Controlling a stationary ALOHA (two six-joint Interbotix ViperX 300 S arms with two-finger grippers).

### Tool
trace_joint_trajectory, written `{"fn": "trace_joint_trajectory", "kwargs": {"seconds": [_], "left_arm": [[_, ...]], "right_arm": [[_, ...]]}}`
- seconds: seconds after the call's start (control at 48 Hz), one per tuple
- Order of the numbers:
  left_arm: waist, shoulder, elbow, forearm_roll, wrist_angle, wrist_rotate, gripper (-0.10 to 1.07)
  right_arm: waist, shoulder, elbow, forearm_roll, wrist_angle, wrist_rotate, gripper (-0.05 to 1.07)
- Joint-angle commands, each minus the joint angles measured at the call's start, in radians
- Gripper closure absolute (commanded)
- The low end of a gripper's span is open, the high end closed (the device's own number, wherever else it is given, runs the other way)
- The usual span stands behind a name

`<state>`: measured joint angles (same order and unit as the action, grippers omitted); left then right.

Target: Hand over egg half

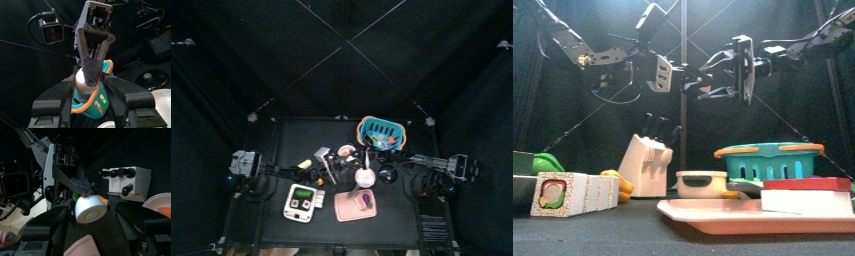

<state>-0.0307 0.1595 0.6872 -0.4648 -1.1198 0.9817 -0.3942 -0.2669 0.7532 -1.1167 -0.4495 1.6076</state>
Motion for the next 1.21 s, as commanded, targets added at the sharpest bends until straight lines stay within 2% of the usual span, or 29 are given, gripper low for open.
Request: {"fn": "trace_joint_trajectory", "kwargs": {"seconds": [0.0, 0.208, 0.5, 0.708, 1.021, 1.188], "left_arm": [[0.002, -0.008, -0.014, 0.003, -0.006, -0.002, 0.30], [0.002, -0.008, -0.011, 0.002, -0.006, -0.002, 0.30], [0.002, -0.006, -0.008, 0.000, -0.006, -0.002, 0.29], [0.002, -0.008, -0.003, 0.002, -0.006, -0.009, 0.25], [0.002, -0.008, -0.003, 0.002, -0.006, -0.012, 0.05], [0.002, -0.006, -0.003, 0.000, -0.008, -0.012, 0.02]], "right_arm": [[-0.002, -0.018, -0.023, 0.000, -0.006, -0.003, 0.11], [-0.002, -0.018, -0.025, 0.000, -0.006, -0.003, 0.16], [-0.002, -0.020, -0.021, 0.006, -0.006, -0.002, 0.43], [-0.002, -0.018, -0.020, 0.011, -0.005, -0.002, 0.44], [-0.002, -0.018, -0.015, 0.014, -0.005, -0.002, 0.44], [-0.002, -0.018, -0.015, 0.014, -0.005, 0.000, 0.44]]}}
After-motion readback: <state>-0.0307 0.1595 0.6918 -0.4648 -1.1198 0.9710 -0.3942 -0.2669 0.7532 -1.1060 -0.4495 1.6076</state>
